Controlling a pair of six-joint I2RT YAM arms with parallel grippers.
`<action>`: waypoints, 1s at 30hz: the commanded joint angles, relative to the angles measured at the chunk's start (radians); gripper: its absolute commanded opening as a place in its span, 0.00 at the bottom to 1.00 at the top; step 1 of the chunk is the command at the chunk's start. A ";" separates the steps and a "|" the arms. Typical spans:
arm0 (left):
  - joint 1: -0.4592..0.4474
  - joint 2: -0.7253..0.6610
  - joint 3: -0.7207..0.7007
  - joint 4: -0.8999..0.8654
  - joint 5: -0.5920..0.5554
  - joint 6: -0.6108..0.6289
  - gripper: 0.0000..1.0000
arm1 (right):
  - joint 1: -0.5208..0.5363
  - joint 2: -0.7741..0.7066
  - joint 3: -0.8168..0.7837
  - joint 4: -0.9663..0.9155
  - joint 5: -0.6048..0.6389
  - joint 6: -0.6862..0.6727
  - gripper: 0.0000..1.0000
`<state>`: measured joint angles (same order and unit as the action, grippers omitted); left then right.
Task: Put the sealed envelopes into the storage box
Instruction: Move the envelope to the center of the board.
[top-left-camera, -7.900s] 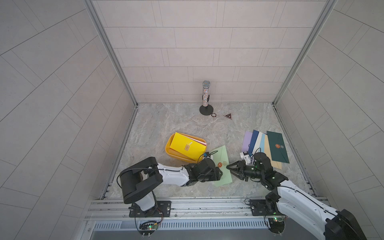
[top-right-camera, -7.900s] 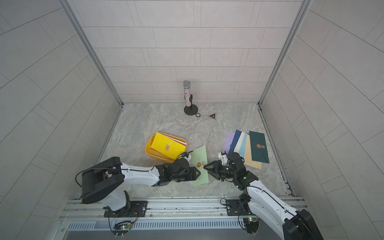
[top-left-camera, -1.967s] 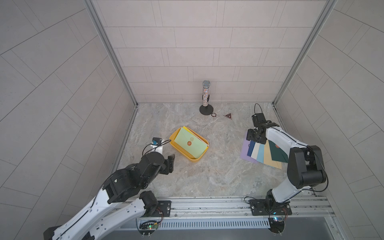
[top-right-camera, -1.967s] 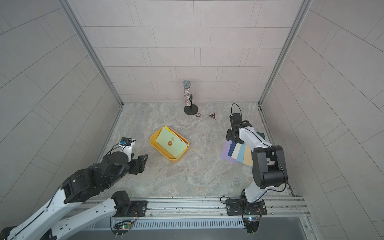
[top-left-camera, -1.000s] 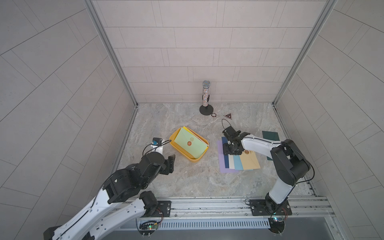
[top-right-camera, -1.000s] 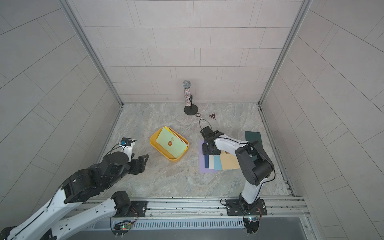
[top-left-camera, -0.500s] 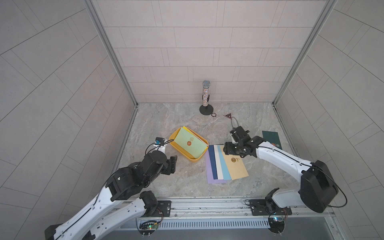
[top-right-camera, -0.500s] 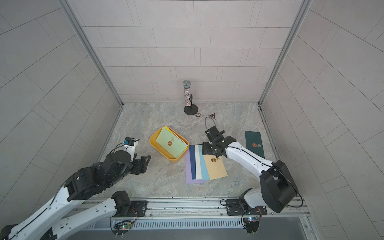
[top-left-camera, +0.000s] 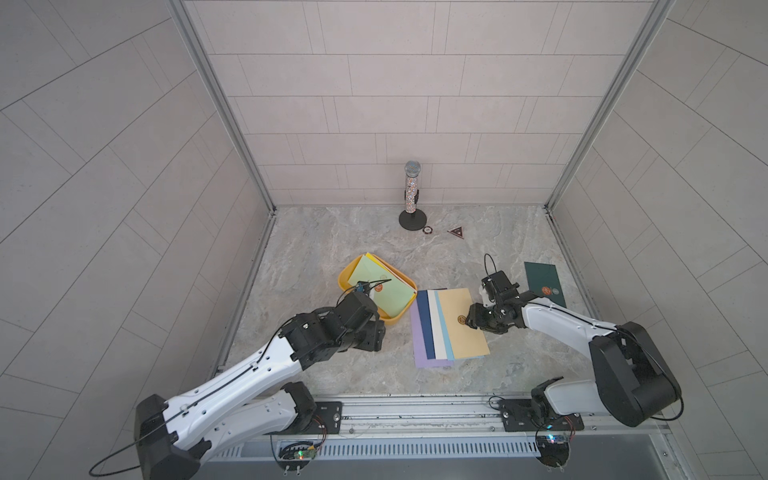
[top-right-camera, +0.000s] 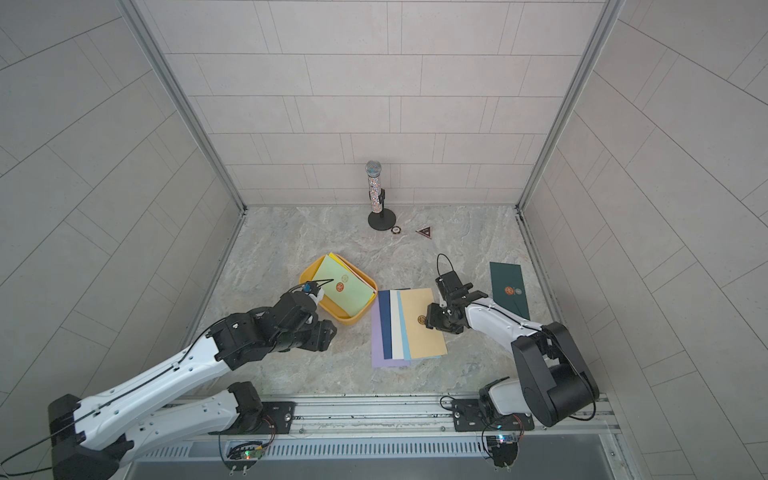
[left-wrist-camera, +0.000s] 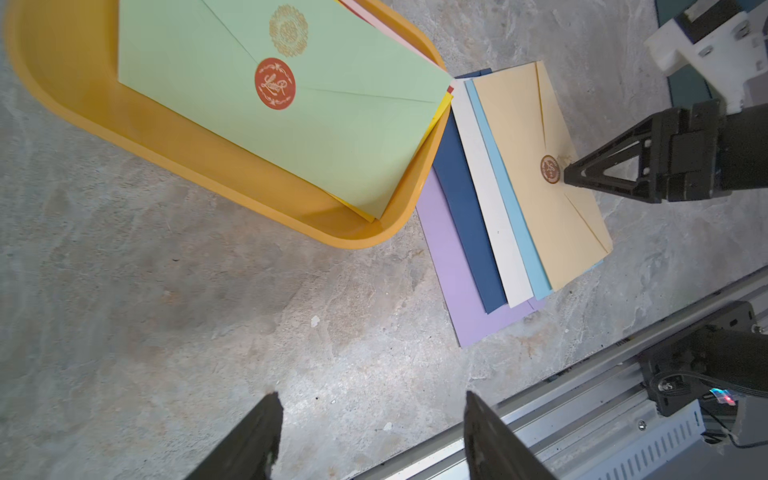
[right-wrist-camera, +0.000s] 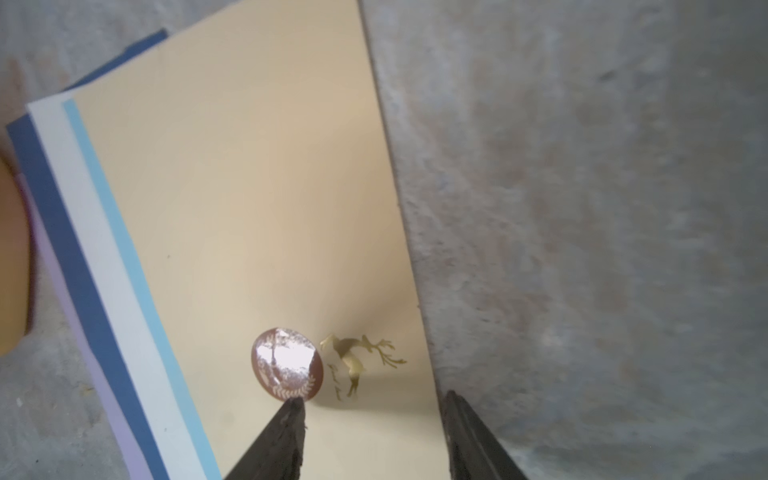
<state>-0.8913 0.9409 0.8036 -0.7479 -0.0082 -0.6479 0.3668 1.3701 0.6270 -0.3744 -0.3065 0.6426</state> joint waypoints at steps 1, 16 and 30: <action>-0.022 0.022 -0.029 0.112 0.053 -0.043 0.73 | 0.095 0.020 -0.081 0.002 -0.034 0.068 0.58; -0.083 0.381 0.049 0.381 0.138 -0.071 0.69 | 0.027 -0.192 -0.135 0.095 -0.041 0.120 0.67; -0.101 0.766 0.198 0.487 0.165 -0.051 0.50 | -0.031 -0.003 -0.126 0.250 -0.212 0.167 0.58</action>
<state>-0.9890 1.6794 0.9703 -0.2840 0.1497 -0.7116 0.3382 1.3422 0.5159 -0.1051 -0.4976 0.7872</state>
